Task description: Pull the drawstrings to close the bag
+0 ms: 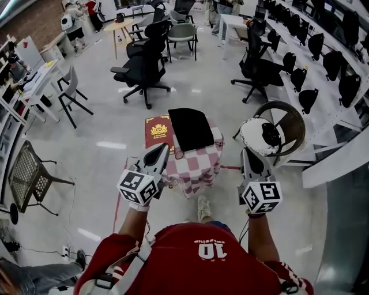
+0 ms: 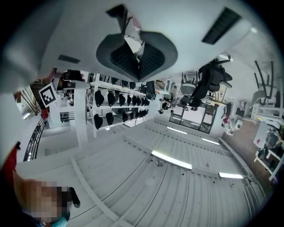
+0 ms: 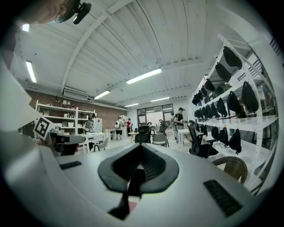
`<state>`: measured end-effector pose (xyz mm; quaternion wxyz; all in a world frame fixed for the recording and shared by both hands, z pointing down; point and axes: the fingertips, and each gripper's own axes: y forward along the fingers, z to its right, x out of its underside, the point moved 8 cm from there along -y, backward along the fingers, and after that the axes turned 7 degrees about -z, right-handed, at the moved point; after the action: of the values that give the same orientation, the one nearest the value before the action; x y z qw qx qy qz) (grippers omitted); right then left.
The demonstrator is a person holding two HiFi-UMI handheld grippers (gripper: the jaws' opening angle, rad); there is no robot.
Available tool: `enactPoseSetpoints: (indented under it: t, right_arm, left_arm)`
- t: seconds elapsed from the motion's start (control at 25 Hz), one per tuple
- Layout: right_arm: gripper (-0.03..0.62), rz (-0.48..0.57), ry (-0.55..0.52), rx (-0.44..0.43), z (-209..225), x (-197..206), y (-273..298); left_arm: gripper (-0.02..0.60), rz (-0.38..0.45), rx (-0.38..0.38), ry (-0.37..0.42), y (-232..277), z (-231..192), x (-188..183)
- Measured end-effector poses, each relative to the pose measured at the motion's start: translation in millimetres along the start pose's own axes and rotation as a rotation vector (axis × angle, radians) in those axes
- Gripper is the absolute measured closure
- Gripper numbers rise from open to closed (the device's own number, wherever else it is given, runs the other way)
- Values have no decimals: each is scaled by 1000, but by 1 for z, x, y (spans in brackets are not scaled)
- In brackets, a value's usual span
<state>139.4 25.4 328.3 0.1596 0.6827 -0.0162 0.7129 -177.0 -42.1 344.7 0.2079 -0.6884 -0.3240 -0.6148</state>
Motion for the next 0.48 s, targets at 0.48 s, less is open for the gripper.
enactPoseSetpoints:
  t: [0.48]
  right_arm:
    - [579, 19, -45, -42, 48, -22, 88]
  left_arm:
    - [572, 12, -37, 19, 71, -26, -22]
